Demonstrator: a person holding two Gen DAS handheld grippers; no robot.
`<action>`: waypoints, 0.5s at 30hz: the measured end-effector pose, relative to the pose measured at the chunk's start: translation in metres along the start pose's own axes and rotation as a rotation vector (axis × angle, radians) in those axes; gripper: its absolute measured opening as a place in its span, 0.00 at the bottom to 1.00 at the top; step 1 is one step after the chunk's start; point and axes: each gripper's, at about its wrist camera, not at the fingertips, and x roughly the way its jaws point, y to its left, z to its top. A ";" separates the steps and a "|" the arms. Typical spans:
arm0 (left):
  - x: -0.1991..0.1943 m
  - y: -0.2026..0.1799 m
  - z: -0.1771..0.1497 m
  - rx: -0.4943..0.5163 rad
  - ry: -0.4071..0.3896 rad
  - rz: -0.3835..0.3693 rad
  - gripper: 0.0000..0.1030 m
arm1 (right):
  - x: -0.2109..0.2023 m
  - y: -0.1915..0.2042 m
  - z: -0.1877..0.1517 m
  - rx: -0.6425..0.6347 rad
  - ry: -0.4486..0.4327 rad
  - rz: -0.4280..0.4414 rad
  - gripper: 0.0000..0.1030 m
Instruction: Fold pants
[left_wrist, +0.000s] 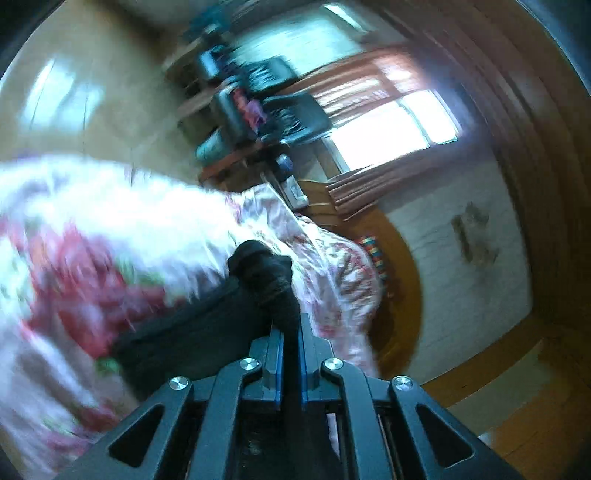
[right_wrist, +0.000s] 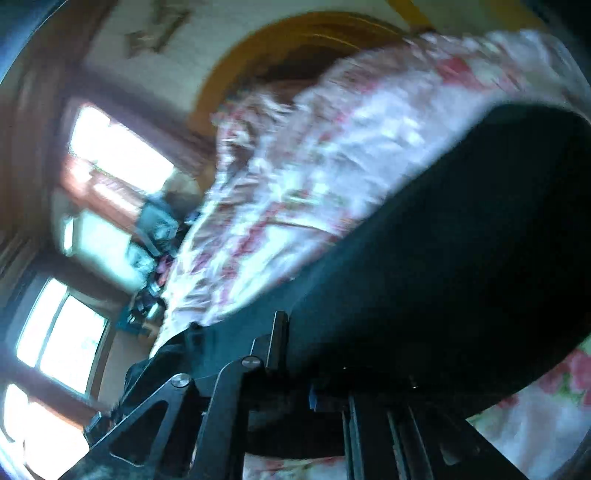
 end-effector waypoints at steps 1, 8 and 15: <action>0.003 0.002 -0.002 0.025 0.014 0.054 0.05 | 0.005 0.000 -0.002 -0.031 0.021 -0.030 0.09; -0.002 0.070 -0.038 -0.210 0.100 0.233 0.06 | 0.029 -0.044 -0.035 -0.008 0.133 -0.173 0.09; 0.008 0.043 -0.042 -0.068 0.083 0.219 0.33 | 0.023 -0.056 -0.019 0.097 0.104 -0.105 0.22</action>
